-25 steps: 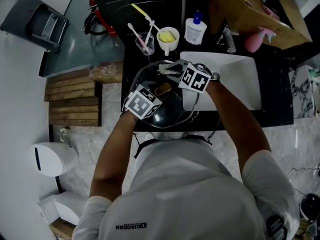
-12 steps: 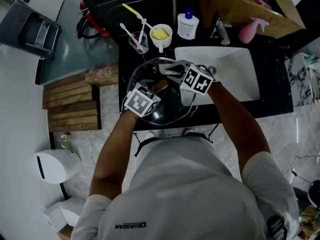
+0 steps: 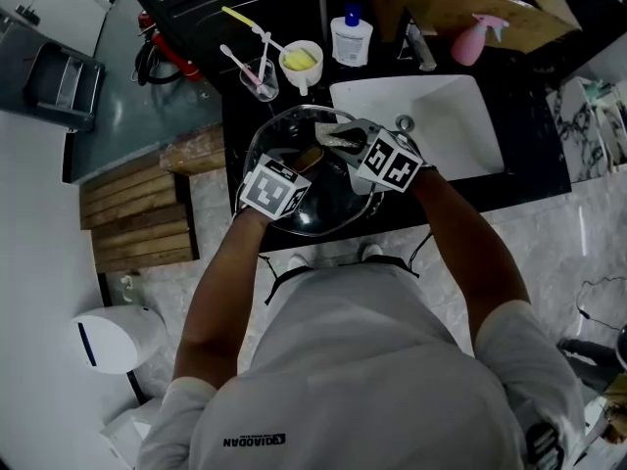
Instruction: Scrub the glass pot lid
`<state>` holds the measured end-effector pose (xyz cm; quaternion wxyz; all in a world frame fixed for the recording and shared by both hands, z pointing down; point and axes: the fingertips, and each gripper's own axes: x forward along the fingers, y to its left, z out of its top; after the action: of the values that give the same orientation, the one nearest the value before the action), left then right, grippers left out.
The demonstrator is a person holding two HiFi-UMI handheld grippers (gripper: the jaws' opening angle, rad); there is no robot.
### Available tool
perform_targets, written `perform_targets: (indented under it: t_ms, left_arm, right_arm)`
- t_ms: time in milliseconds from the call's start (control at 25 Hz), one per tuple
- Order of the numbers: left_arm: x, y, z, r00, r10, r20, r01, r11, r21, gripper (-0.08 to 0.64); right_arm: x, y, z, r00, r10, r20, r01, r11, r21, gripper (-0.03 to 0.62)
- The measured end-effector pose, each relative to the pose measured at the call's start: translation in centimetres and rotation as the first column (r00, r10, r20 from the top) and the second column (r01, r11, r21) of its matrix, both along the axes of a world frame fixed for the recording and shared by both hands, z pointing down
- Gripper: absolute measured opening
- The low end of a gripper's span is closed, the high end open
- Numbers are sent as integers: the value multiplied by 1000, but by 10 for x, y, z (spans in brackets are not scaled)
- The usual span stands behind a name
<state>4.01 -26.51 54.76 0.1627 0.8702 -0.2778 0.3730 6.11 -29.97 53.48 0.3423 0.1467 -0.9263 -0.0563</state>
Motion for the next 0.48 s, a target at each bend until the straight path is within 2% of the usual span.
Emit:
perform_targets:
  t_ms: [480]
  left_arm:
    - [1, 1, 1, 1000, 24, 4, -24, 1000, -8, 178]
  right_arm:
    - [14, 30, -1, 989, 151, -10, -150, 988, 25, 92]
